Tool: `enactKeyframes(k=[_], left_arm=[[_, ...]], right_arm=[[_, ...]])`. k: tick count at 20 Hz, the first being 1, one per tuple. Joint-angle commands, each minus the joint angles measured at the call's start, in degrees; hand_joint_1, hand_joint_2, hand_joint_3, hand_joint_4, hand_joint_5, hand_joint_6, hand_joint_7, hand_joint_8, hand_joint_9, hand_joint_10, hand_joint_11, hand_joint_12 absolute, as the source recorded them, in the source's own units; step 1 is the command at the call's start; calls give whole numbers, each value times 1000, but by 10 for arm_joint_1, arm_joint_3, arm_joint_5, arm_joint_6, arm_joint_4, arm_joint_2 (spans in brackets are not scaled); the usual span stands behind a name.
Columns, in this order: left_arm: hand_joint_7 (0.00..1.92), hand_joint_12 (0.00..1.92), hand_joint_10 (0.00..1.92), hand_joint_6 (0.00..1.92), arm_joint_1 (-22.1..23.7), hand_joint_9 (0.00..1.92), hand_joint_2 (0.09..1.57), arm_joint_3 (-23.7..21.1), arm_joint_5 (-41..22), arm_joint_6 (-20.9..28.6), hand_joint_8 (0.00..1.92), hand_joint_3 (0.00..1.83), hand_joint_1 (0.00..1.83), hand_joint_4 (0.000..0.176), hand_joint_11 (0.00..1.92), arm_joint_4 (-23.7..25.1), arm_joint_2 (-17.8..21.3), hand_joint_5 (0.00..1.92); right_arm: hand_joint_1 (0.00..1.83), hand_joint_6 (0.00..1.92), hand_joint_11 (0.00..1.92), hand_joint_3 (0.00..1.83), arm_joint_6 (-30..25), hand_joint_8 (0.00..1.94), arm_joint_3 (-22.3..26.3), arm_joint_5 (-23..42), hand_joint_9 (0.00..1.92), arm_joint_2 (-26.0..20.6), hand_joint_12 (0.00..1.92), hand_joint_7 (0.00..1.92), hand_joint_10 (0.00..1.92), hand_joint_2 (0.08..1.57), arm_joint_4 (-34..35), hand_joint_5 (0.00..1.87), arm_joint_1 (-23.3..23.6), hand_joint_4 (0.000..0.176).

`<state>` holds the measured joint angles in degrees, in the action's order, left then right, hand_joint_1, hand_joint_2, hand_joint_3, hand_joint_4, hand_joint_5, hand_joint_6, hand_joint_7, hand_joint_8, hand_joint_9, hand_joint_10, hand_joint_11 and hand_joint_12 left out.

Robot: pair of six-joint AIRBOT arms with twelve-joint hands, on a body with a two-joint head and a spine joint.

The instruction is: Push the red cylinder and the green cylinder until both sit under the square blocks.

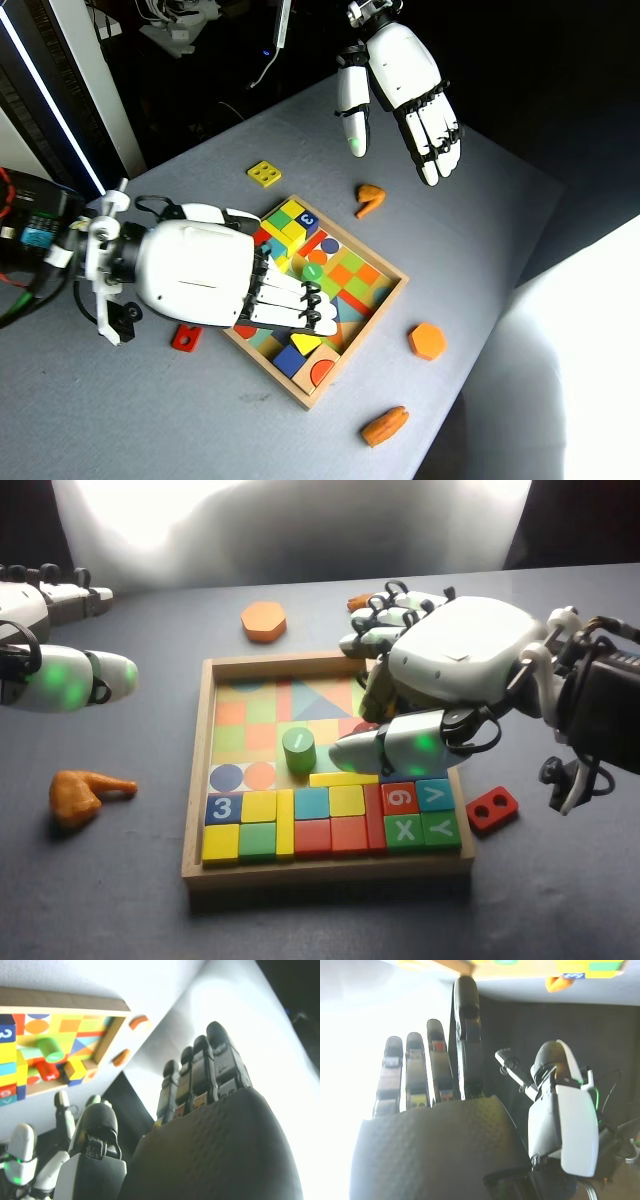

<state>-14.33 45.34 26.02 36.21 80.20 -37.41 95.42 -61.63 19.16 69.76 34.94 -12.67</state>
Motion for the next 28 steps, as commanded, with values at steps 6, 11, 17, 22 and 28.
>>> enactKeyframes(k=[6, 11, 17, 22, 28], left_arm=[[36, 207, 2, 1, 8, 44, 1357, 5, 8, -1, 1, 0, 26, 49, 0, 27, 3, 37], [52, 201, 4, 2, 8, 41, 1354, 5, 8, -1, 1, 0, 15, 49, 0, 27, 3, 52], [53, 208, 3, 3, 8, 55, 1353, 5, 8, -1, 1, 1, 27, 48, 0, 27, 3, 38], [50, 135, 10, 10, 8, 48, 1359, 5, 8, -1, 6, 0, 52, 40, 0, 27, 3, 53], [54, 186, 3, 4, 8, 51, 1363, 5, 8, -1, 2, 1, 21, 37, 0, 27, 3, 47]], right_arm=[[0, 0, 0, 0, 7, 6, -13, 54, 111, 5, 216, 294, 8, 1114, -9, 939, -10, 0], [0, 2, 0, 0, 7, 0, -14, 54, 112, 7, 244, 284, 1, 1116, -9, 949, -22, 0], [0, 2, 0, 0, 7, 3, -16, 54, 114, 9, 273, 291, 7, 1119, -10, 940, -21, 0], [0, 1, 0, 0, 5, 0, -16, 50, 100, 9, 265, 279, 3, 1116, -9, 931, -19, 0], [0, 3, 0, 0, 0, 8, -6, 39, 104, -3, 240, 281, 9, 1121, -9, 928, -21, 0]])
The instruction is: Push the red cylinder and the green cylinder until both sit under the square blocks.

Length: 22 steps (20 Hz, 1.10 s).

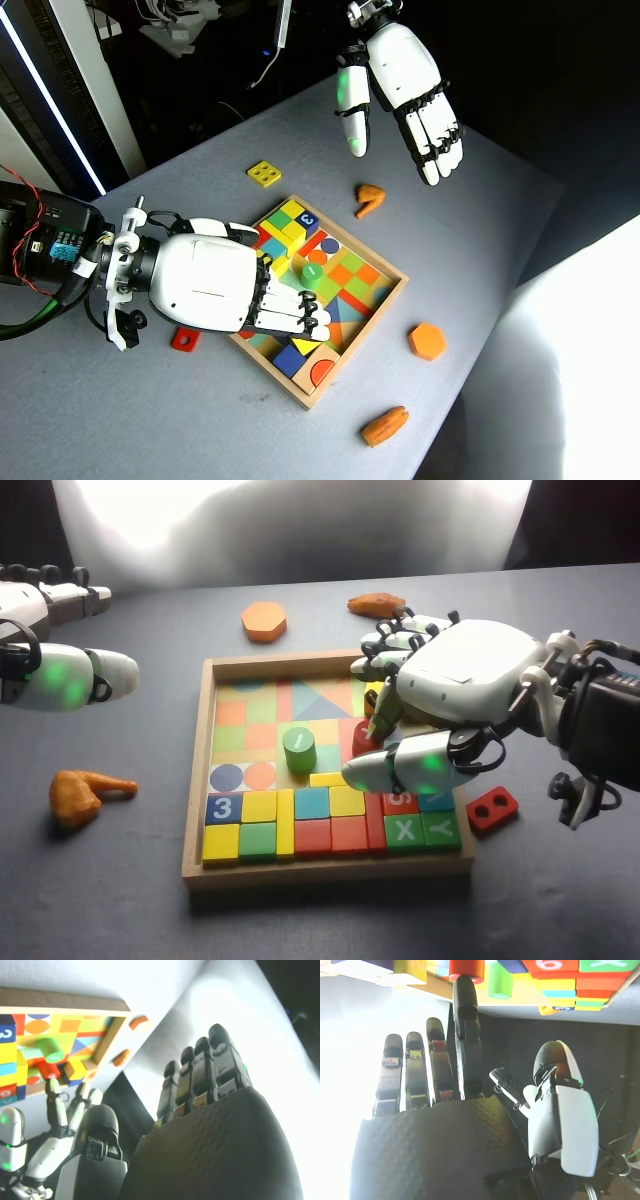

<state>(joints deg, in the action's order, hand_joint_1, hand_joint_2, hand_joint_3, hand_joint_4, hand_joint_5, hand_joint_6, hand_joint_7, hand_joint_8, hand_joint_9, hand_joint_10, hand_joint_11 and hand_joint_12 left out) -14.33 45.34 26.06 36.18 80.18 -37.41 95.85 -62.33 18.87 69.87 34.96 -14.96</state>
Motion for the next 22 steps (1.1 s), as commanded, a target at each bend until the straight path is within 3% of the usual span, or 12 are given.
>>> enactKeyframes(k=[1, 4, 9, 10, 11, 14, 17, 19, 22], left_arm=[[65, 230, 7, 9, 8, 66, 1354, 5, 8, -1, 4, 0, 45, 40, 0, 28, 3, 70], [33, 94, 3, 3, 8, 28, 1367, 5, 8, -1, 1, 3, 12, 45, 0, 28, 3, 52], [46, 151, 3, 1, 8, 34, 1373, 5, 8, -1, 1, 2, 10, 42, 0, 28, 3, 45], [68, 272, 8, 7, 8, 59, 1366, 5, 8, -1, 3, 0, 24, 40, 0, 28, 3, 76], [63, 273, 5, 2, 8, 58, 1365, 5, 8, -1, 1, 0, 4, 44, 0, 28, 3, 60], [51, 230, 0, 3, 8, 49, 1363, 5, 8, -1, 0, 0, 0, 45, 0, 28, 3, 54], [39, 40, 3, 4, 8, 30, 1357, 5, 8, -1, 3, 0, 52, 47, 0, 28, 3, 47], [57, 169, 6, 3, 8, 48, 1364, 5, 8, -1, 2, 1, 24, 38, 0, 28, 3, 58], [73, 213, 8, 7, 8, 59, 1360, 5, 8, -1, 5, 0, 24, 36, 0, 28, 3, 75]], right_arm=[[0, 5, 0, 2, -4, 11, 5, 40, 107, -7, 238, 293, 9, 1126, -10, 935, 2, 0], [0, 6, 0, 2, -2, 4, 16, 39, 110, -16, 262, 295, 6, 1129, -10, 946, 0, 0], [0, 2, 0, 0, 3, 3, 18, 46, 113, -17, 252, 295, 4, 1124, -10, 944, 5, 0], [0, 2, 0, 1, 3, 1, 16, 47, 112, -15, 247, 289, 3, 1129, -10, 944, 9, 0], [0, 4, 0, 2, 3, 1, 13, 49, 107, -12, 215, 292, 1, 1134, -10, 951, 14, 0], [0, 4, 0, 1, 3, 1, 7, 52, 122, -11, 244, 305, 4, 1134, -10, 958, 21, 0], [0, 3, 0, 0, 3, 2, 1, 54, 107, -11, 239, 297, 1, 1130, -10, 957, 22, 0], [0, 0, 0, 0, 3, 0, -5, 56, 103, -8, 205, 289, 1, 1128, -10, 949, 15, 0], [0, 0, 0, 0, -3, 5, -12, 56, 101, -4, 160, 280, 0, 1128, -10, 943, 2, 0]])
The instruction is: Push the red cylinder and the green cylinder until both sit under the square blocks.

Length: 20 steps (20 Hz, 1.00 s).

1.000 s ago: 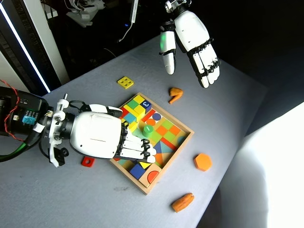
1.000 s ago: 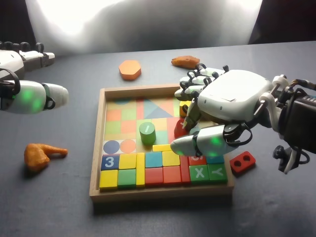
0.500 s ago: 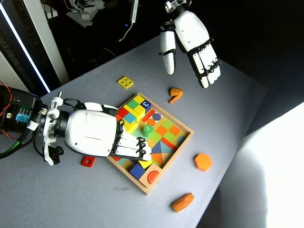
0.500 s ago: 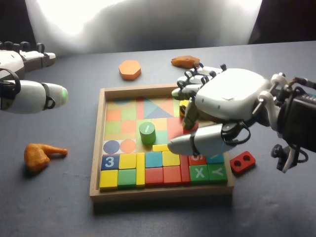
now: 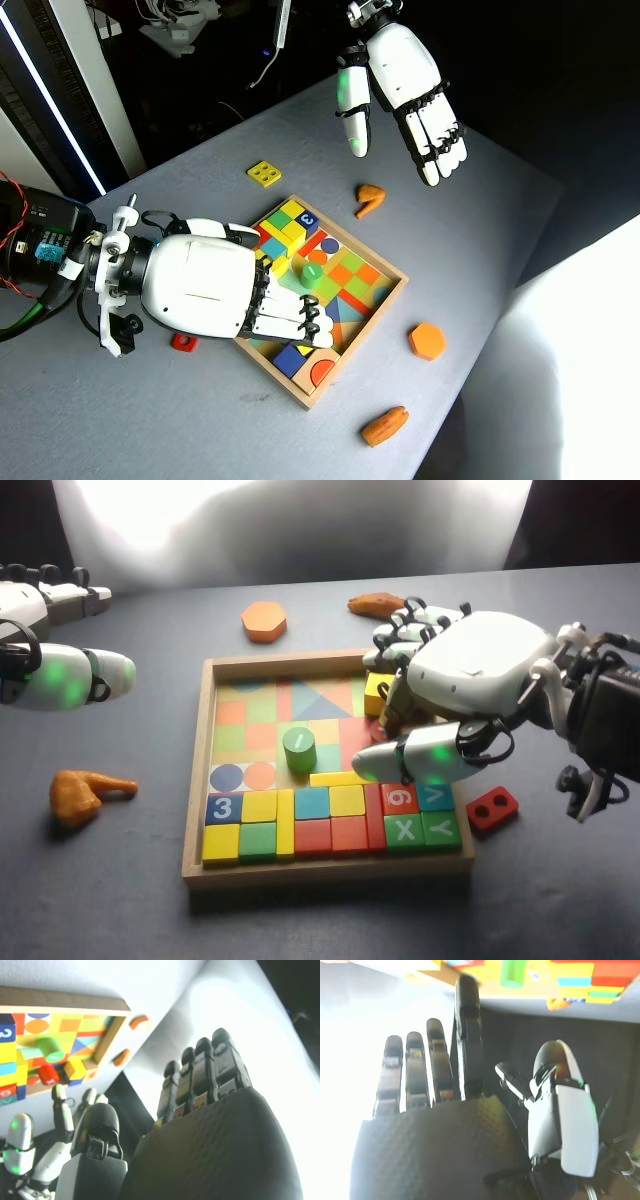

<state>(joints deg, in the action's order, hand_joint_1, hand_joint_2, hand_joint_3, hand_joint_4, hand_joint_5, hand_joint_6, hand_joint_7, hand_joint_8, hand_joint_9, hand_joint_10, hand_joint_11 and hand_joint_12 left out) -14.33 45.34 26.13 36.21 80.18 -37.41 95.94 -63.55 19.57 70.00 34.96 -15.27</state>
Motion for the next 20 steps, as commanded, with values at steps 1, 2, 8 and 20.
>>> enactKeyframes(k=[1, 2, 8, 20], left_arm=[[71, 230, 3, 4, 8, 58, 1357, 5, 7, -1, 1, 0, 59, 39, 0, 28, 3, 84], [69, 225, 2, 4, 8, 57, 1356, 5, 7, -1, 1, 0, 62, 41, 0, 28, 3, 86], [48, 124, 4, 6, 8, 37, 1361, 5, 7, -1, 5, 2, 19, 42, 0, 28, 3, 62], [61, 233, 1, 1, 8, 54, 1367, 5, 7, -1, 1, 0, 37, 45, 0, 28, 3, 84]], right_arm=[[0, 3, 0, 0, -1, 3, -1, 49, 113, -3, 248, 289, 5, 1129, -10, 954, -1, 0], [0, 1, 0, 0, -1, 1, -4, 48, 112, -1, 268, 289, 3, 1127, -10, 949, -7, 0], [0, 3, 0, 0, -1, 2, 6, 31, 104, -13, 178, 295, 4, 1131, -10, 945, -14, 0], [0, 2, 0, 0, 32, 3, 71, 16, 108, -79, 274, 296, 5, 1128, -10, 941, -23, 0]])
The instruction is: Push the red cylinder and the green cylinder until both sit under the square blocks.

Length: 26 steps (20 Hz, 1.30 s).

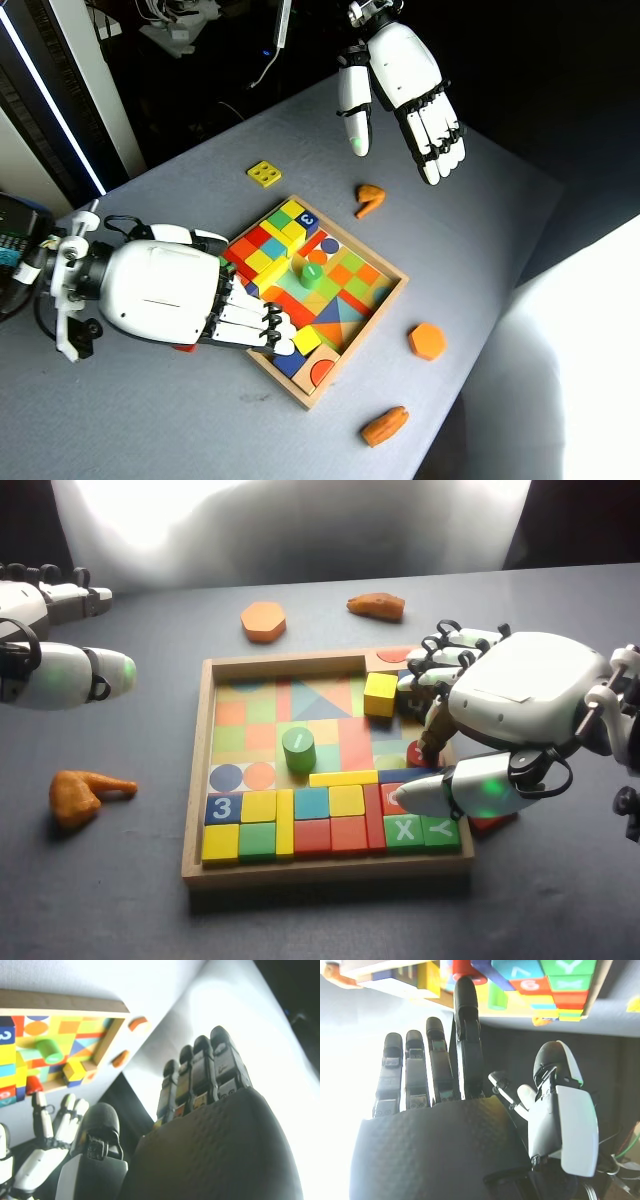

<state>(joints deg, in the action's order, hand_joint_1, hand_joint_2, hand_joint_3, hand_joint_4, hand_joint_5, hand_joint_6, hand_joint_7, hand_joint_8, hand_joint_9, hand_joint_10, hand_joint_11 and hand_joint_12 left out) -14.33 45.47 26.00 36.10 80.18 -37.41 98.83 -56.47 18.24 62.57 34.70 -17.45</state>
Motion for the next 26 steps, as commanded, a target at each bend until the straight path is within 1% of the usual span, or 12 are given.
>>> enactKeyframes(k=[1, 3, 5, 6, 11, 12, 14, 17, 20, 22, 24, 26], left_arm=[[54, 225, 0, 0, 8, 51, 1371, 4, 9, 0, 0, 2, 27, 39, 0, 28, 3, 73], [50, 223, 1, 0, 8, 52, 1368, 4, 9, 0, 0, 0, 21, 41, 0, 28, 3, 67], [27, 143, 1, 1, 8, 35, 1375, 4, 9, 0, 1, 2, 2, 42, 0, 28, 3, 44], [58, 252, 9, 7, 8, 65, 1372, 4, 9, 0, 4, 0, 13, 32, 0, 28, 3, 68], [51, 253, 0, 7, 8, 55, 1366, 4, 9, 0, 0, 1, 29, 38, 0, 28, 3, 66], [46, 218, 0, 4, 8, 51, 1366, 4, 9, 0, 0, 1, 5, 45, 0, 28, 3, 63], [29, 211, 0, 1, 8, 35, 1369, 4, 9, 0, 0, 1, 0, 41, 0, 28, 3, 56], [61, 270, 10, 2, 8, 65, 1366, 4, 9, 0, 7, 0, 40, 42, 0, 28, 3, 63], [14, 127, 3, 3, 8, 24, 1372, 4, 9, 0, 2, 1, 34, 46, 0, 28, 3, 40], [36, 197, 7, 4, 8, 42, 1367, 4, 9, 0, 4, 0, 73, 49, 0, 28, 3, 48], [37, 226, 6, 5, 8, 44, 1370, 4, 9, 0, 2, 0, 56, 41, 0, 28, 3, 47], [25, 184, 1, 0, 8, 29, 1375, 4, 9, 0, 0, 1, 54, 45, 0, 28, 3, 37]], right_arm=[[0, 2, 0, 0, 3, 2, 1, 29, 90, -8, 213, 274, 4, 1124, -7, 926, -2, 0], [0, 1, 0, 1, 3, 1, 1, 29, 89, -13, 179, 272, 3, 1130, -7, 922, -2, 0], [0, 4, 0, 0, 3, 3, 1, 28, 113, -17, 268, 300, 6, 1129, -7, 939, -1, 0], [0, 2, 0, 1, 3, 0, 1, 27, 110, -17, 275, 294, 4, 1131, -7, 936, -1, 0], [0, 2, 0, 1, 4, 1, 1, 27, 109, -20, 248, 288, 1, 1134, -7, 930, 4, 0], [0, 3, 0, 0, 4, 3, 1, 27, 119, -20, 284, 301, 3, 1129, -7, 935, 6, 0], [0, 4, 0, 0, 6, 1, 1, 30, 121, -17, 315, 309, 2, 1128, -8, 942, 11, 0], [0, 2, 0, 0, 7, 3, 1, 32, 115, -11, 297, 300, 3, 1126, -7, 927, 21, 0], [0, 2, 0, 1, 6, 2, 1, 34, 116, -7, 245, 308, 2, 1131, -7, 928, 36, 0], [0, 1, 0, 0, 4, 0, 1, 36, 111, -7, 199, 307, 0, 1128, -7, 928, 45, 0], [0, 2, 0, 0, 3, 0, -2, 39, 107, -1, 246, 290, 0, 1126, -7, 926, 57, 0], [0, 3, 0, 1, 3, 1, -22, 39, 116, 26, 299, 302, 3, 1131, -7, 935, 69, 0]])
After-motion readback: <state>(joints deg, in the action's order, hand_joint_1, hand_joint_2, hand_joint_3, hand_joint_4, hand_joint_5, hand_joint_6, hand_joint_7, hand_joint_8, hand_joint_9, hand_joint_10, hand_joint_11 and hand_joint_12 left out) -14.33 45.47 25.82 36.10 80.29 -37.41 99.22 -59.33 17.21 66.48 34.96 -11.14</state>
